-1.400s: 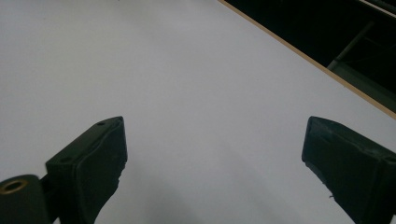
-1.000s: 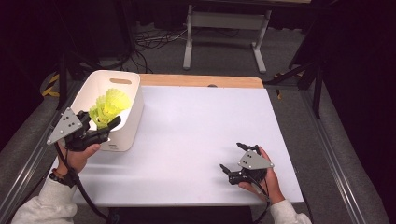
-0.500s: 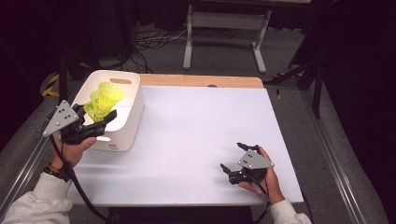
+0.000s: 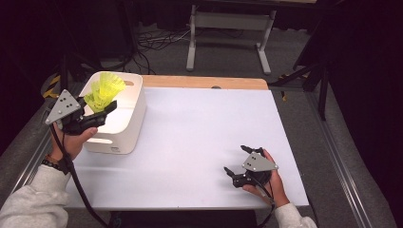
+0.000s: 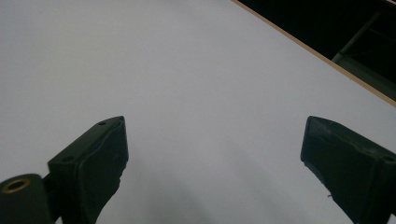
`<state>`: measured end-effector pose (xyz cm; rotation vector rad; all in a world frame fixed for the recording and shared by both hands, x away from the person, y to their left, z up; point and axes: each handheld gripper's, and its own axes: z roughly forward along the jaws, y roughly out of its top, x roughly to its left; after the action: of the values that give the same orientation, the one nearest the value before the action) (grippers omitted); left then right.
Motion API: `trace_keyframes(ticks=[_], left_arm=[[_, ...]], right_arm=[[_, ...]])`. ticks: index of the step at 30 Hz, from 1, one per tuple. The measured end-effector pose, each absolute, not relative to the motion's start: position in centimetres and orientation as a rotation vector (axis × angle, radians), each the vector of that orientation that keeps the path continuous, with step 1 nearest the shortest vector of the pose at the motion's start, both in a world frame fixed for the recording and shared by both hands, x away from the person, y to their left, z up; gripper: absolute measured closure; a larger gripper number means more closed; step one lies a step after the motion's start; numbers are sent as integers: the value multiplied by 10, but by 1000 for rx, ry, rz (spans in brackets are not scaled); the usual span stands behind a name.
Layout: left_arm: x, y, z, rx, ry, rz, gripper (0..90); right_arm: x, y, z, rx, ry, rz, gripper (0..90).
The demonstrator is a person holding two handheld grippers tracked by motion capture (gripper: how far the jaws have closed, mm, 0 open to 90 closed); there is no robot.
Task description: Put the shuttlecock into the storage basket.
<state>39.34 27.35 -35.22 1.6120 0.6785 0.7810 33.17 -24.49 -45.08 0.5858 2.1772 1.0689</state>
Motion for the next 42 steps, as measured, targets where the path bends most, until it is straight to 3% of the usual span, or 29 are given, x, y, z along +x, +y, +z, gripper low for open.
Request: trace_keyframes(ticks=[21, 42], left_arm=[[453, 274, -339, 1605, 765, 756, 422], [497, 279, -352, 1736, 898, 731, 420]], right_arm=[[332, -245, -453, 586, 2197, 1066, 92], [333, -244, -455, 578, 2213, 1067, 91]])
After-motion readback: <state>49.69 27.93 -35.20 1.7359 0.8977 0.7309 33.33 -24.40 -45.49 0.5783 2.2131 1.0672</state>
